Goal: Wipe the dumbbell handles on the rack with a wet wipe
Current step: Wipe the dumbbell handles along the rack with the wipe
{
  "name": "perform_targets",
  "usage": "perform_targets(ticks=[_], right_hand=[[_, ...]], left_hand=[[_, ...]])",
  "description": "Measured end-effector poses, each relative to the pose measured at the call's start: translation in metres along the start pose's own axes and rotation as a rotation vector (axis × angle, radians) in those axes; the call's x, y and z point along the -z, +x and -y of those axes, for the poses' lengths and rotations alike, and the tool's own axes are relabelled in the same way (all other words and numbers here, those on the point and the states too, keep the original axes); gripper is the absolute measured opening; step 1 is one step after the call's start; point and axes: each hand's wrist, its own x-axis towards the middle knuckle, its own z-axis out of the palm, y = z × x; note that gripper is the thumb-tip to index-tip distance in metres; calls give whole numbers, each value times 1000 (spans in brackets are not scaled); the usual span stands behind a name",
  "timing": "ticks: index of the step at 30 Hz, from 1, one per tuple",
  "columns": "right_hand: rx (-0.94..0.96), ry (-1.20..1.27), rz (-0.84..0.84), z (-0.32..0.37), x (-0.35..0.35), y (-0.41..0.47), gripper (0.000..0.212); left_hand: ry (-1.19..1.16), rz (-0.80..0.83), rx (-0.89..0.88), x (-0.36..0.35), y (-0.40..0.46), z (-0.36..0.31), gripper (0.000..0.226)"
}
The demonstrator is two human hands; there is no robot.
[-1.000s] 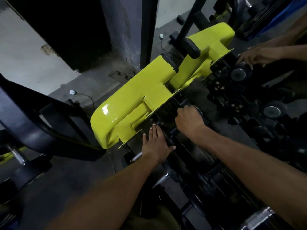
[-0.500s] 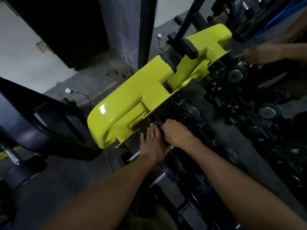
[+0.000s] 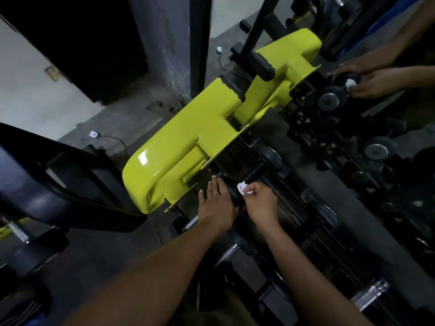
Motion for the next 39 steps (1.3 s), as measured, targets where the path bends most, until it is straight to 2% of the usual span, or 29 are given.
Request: perform_targets(ticks=[2, 3, 5, 7, 9, 14, 16, 19, 23, 26, 28, 32, 36, 39], right_hand=[[-178, 165, -35, -3, -9, 4, 8], [-270, 323, -39, -3, -13, 6, 9], [-393, 695, -31, -3, -18, 9, 20], [-446, 948, -14, 2, -13, 17, 32], [-462, 1076, -18, 7, -3, 30, 38], [-504, 1237, -53, 7, 8, 43, 36], [-477, 1224, -56, 7, 5, 37, 39], [-431, 1047, 20, 4, -4, 26, 41], [-350, 755, 183, -11, -8, 17, 29], [-281, 504, 214, -25, -12, 20, 15], [-237, 416, 218, -37, -16, 26, 17], [-189, 396, 254, -13, 13, 4, 26], [-201, 567, 376, -13, 35, -7, 9], [-198, 635, 400, -27, 48, -19, 10]], left_hand=[[-7, -10, 7, -1, 1, 0, 109], [-10, -15, 12, -1, 1, 0, 111], [-8, -14, 21, -2, 2, 1, 112], [-4, -9, 27, -2, 2, 0, 113], [-2, -14, 29, -2, 3, -1, 113], [1, -30, 36, -3, 2, -1, 113], [4, -26, 35, -4, 2, -1, 113], [4, -36, 28, -5, 3, 0, 114], [5, -41, 22, -7, 3, 0, 115], [2, -55, 17, -7, 4, 1, 115], [8, -59, 20, -8, 4, 1, 115], [-4, -65, 23, -8, 3, 0, 115], [-33, -81, 31, -9, 1, -2, 111], [-50, -96, 37, -8, -6, -4, 112]])
